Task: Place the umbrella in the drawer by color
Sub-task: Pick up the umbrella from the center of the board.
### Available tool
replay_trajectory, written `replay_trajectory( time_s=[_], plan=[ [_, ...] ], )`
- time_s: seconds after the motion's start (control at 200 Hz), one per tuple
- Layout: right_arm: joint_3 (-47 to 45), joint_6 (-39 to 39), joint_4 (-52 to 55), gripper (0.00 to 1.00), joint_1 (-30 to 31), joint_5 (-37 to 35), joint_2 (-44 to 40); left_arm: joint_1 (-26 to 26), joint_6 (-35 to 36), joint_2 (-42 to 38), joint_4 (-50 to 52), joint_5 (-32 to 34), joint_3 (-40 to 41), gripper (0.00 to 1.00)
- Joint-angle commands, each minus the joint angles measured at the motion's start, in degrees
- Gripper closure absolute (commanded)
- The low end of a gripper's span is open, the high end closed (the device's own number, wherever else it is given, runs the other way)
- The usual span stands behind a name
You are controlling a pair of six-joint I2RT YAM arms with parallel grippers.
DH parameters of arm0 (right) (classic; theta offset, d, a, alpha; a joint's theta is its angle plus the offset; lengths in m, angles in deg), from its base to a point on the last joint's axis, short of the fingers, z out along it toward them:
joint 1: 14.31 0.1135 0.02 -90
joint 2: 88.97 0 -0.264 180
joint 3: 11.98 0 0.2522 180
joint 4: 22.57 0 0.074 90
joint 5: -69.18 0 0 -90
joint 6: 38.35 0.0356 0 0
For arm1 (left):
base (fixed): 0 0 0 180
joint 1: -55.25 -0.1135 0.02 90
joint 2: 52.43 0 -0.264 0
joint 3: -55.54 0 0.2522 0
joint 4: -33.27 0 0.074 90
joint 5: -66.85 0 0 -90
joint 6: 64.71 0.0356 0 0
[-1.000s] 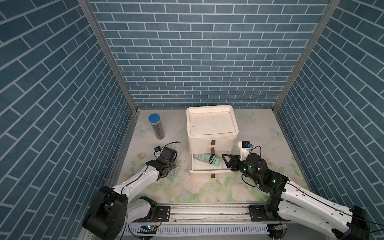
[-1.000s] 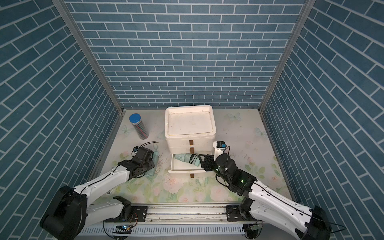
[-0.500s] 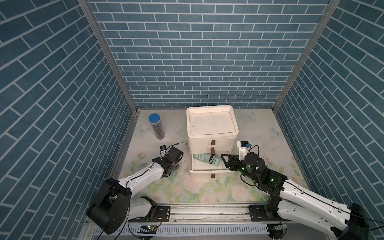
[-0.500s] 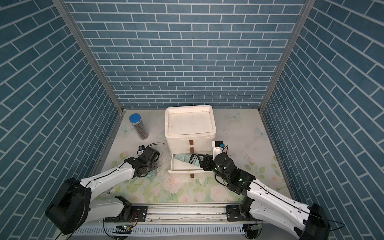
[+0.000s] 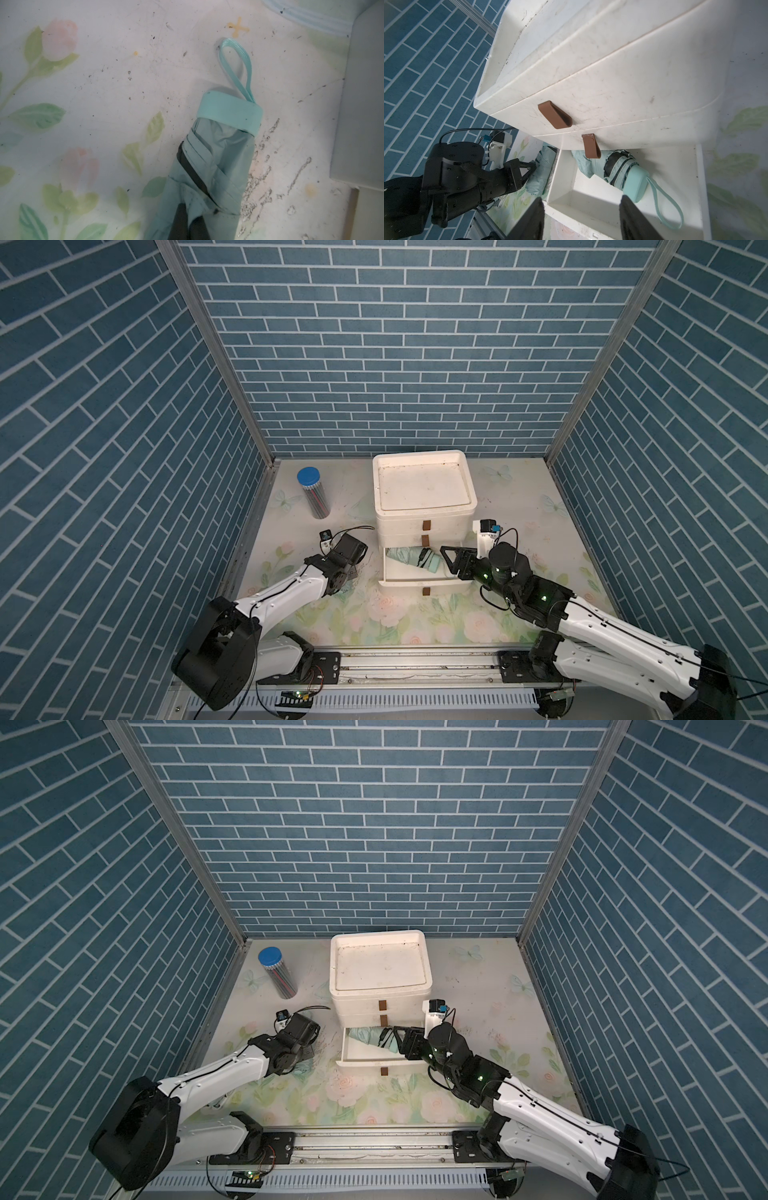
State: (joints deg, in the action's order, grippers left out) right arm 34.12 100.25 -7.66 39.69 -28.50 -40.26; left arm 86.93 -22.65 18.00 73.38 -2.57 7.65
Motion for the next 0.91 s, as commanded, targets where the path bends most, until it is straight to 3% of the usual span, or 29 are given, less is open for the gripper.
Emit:
replay_trajectory(
  time_s=[0.0,0.145,0.28,0.475,0.65,0.9],
  plan=[
    [2.6,-0.9,-1.8,0.39,0.2,2.8,0.1,0.3,1.8,-4.7,5.2,3.5,-3.9,1.0],
    [7.3,-3.4,-1.7,0.34,0.1,11.5,4.1,0.3,6.0,-11.0,9.4,8.0,-11.2,1.0],
    [12.0,-4.5,-2.9,0.29,0.0,20.7,8.5,0.4,14.5,-18.6,7.0,6.1,-17.1,1.0],
    [14.9,-5.5,-5.5,0.21,-0.7,24.7,7.9,0.6,26.1,-24.4,2.1,-5.4,-22.8,1.0],
    [14.2,-2.5,-9.3,0.18,-3.8,30.1,7.2,0.7,32.0,-28.4,-1.7,-14.5,-23.6,1.0],
    [14.1,-1.5,-12.8,0.13,-5.5,34.3,7.8,2.9,36.7,-28.9,-7.3,-33.2,-21.0,1.0]
  ],
)
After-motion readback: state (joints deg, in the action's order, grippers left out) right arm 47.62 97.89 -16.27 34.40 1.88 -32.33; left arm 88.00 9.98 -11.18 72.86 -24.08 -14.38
